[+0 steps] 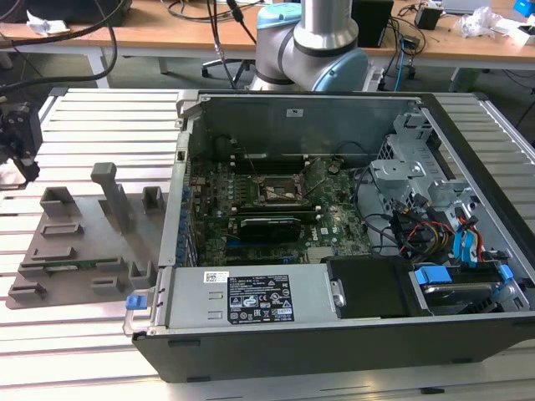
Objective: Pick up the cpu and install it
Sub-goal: 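Pick up the cpu and move it towards the insertion slot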
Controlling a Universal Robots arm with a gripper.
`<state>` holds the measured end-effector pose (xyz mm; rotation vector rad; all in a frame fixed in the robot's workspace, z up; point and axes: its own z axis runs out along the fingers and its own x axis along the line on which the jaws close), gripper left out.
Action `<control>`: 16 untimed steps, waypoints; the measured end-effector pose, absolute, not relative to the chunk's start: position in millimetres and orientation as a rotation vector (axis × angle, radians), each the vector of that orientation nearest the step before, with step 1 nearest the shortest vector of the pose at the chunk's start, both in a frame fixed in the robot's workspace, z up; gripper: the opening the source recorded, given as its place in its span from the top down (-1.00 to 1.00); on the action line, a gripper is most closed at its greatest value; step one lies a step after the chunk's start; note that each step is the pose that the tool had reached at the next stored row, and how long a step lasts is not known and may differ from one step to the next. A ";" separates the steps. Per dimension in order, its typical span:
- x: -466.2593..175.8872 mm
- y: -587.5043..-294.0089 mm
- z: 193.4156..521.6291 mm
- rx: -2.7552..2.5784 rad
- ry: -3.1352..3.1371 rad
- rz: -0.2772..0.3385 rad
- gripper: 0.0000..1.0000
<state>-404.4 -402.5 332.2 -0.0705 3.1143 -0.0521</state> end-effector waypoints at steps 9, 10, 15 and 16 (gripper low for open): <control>-404.4 -402.5 347.7 -0.071 3.114 -0.052 -0.09; -404.4 -402.5 350.3 -0.071 3.114 -0.052 -0.09; -404.4 -402.5 358.7 -0.071 3.114 -0.052 -0.09; -404.4 -402.5 360.6 -0.071 3.114 -0.052 -0.09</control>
